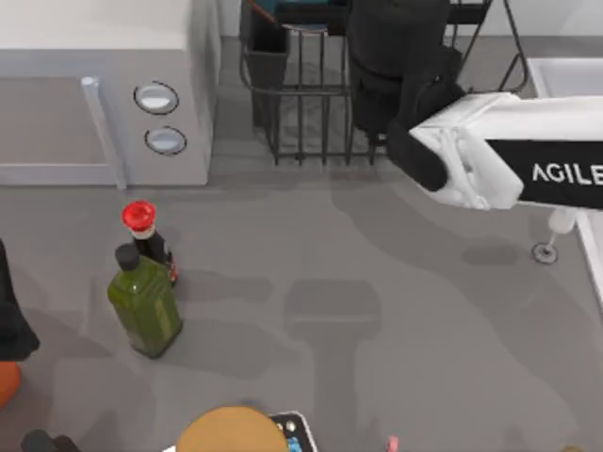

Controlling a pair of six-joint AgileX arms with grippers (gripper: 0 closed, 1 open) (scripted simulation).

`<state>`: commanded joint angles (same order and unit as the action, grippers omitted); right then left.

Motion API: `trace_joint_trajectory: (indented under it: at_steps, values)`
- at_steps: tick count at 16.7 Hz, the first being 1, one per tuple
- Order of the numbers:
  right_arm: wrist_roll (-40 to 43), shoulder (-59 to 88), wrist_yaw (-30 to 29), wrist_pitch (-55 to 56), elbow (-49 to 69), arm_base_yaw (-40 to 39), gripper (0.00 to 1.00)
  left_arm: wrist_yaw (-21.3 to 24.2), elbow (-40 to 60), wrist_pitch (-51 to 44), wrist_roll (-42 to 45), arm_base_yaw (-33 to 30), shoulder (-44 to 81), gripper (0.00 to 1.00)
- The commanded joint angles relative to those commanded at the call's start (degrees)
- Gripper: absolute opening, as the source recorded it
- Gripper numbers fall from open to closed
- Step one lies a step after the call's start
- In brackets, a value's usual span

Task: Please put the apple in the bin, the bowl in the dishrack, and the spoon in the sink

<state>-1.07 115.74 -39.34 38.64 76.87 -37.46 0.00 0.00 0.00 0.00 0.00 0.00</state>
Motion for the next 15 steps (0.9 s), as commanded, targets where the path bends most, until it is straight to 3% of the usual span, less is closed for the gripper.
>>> trace_joint_trajectory:
  at_steps: [6,15]
  values:
    - [0.05,1.41,1.23,1.51,-0.49,1.25,0.00,0.00,0.00,0.00,0.00,0.00,0.00,1.00]
    - [0.05,1.41,1.23,1.51,-0.49,1.25,0.68,0.00,0.00,0.00,0.00,0.00,0.00,1.00]
